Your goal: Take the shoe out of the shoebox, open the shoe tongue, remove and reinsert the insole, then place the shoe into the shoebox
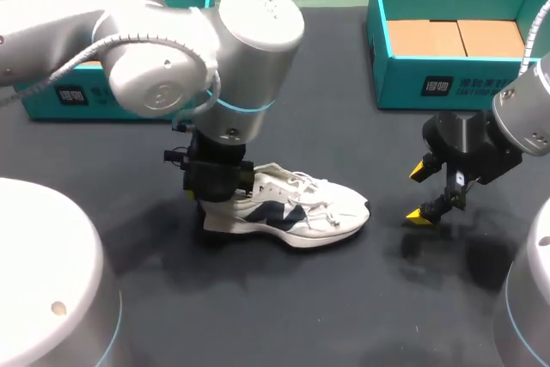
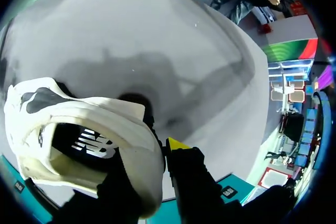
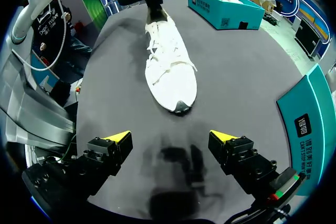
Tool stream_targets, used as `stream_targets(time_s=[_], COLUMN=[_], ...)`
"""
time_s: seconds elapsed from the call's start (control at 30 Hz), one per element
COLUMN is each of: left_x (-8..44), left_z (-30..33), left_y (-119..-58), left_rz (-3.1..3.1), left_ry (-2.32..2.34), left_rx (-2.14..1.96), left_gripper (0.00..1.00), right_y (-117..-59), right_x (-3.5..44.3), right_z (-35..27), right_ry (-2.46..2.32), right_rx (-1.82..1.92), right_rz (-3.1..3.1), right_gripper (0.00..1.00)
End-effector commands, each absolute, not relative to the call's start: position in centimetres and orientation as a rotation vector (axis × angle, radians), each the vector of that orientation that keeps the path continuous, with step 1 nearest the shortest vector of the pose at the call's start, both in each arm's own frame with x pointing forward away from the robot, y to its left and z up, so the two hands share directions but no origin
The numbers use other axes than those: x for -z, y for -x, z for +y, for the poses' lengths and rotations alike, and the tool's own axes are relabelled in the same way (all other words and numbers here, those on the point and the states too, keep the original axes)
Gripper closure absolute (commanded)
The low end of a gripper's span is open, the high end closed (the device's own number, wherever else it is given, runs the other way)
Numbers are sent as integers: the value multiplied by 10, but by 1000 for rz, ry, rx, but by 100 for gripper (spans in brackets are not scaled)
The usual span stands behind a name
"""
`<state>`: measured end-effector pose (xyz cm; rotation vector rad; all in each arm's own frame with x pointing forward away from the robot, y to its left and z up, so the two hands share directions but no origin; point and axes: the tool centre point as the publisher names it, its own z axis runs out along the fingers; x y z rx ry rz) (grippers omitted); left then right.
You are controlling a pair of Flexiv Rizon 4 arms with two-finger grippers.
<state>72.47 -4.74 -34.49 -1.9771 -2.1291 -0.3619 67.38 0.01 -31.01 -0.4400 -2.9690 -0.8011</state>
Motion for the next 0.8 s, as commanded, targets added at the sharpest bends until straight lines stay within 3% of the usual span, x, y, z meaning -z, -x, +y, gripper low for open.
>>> stream_targets(time_s=[0.03, 0.8], left_x=[360, 382], left_z=[-59, -64], left_y=[-729, -733], left_rz=[-2128, -2116], left_ry=[1961, 2064], left_rx=[365, 380], left_gripper=[100, 100], right_y=[-672, -672], right_x=[310, 310], right_z=[0, 0], right_ry=[441, 441], right_rx=[800, 800], right_rz=[-2971, -2971], right_gripper=[0, 0])
